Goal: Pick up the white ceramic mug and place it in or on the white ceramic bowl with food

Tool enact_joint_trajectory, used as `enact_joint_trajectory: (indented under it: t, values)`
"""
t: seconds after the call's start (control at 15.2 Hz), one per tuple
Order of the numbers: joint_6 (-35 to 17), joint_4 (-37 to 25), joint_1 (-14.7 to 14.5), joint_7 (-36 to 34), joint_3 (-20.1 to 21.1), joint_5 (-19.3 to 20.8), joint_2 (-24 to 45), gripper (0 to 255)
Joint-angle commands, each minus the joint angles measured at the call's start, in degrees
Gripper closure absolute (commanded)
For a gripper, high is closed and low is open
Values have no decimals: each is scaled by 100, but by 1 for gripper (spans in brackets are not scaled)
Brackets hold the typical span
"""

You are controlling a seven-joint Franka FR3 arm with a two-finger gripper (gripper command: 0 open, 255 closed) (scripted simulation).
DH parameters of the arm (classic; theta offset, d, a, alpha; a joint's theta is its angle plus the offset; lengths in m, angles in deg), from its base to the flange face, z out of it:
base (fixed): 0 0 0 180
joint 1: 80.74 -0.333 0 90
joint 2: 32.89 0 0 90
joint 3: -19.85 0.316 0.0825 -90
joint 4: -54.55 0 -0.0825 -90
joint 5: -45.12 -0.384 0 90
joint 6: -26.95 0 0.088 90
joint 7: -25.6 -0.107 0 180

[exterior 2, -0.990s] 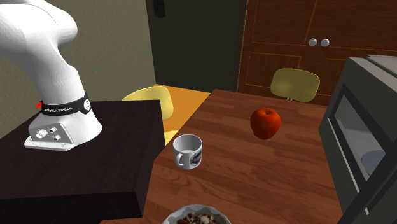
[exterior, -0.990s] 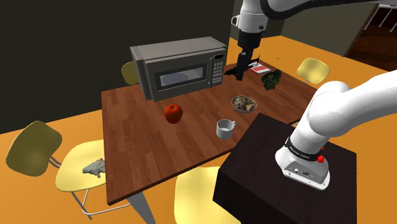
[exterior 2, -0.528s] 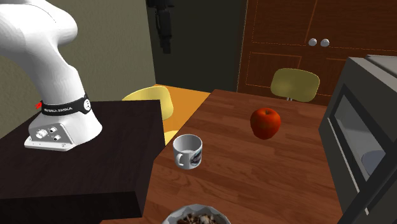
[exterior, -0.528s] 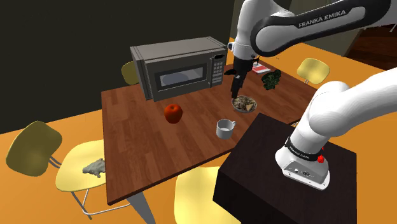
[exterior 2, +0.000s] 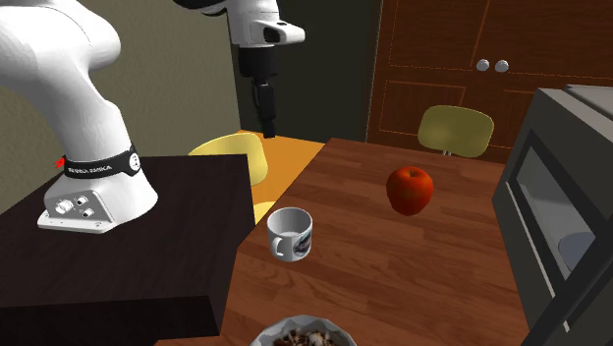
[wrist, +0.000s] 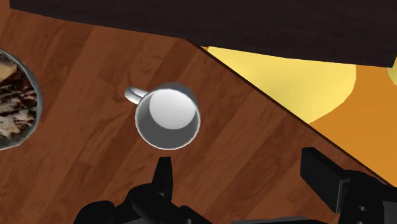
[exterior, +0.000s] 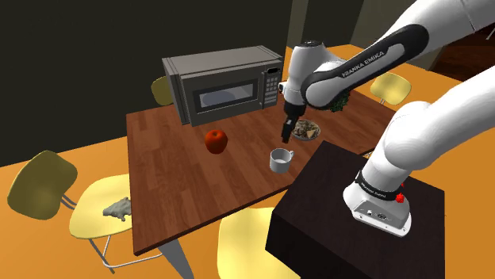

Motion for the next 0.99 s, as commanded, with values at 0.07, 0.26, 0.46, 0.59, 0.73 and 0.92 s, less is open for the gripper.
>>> enact_joint_trajectory:
  t: [0.07, 0.26, 0.46, 0.59, 0.73, 0.92]
  values:
    - [-967, 140, 101, -51, 62, 98, 760, 0]
    - [-1935, 176, 287, -190, 157, 328, 1644, 0]
    - [-2864, 86, 657, -644, 306, 1002, 2627, 0]
    - [-3393, -83, 857, -1509, 164, 2213, 3324, 0]
    - [-3831, -374, 423, -2633, -632, 3680, 4023, 0]
    - [-4229, -605, -306, -3138, -1467, 4235, 4577, 0]
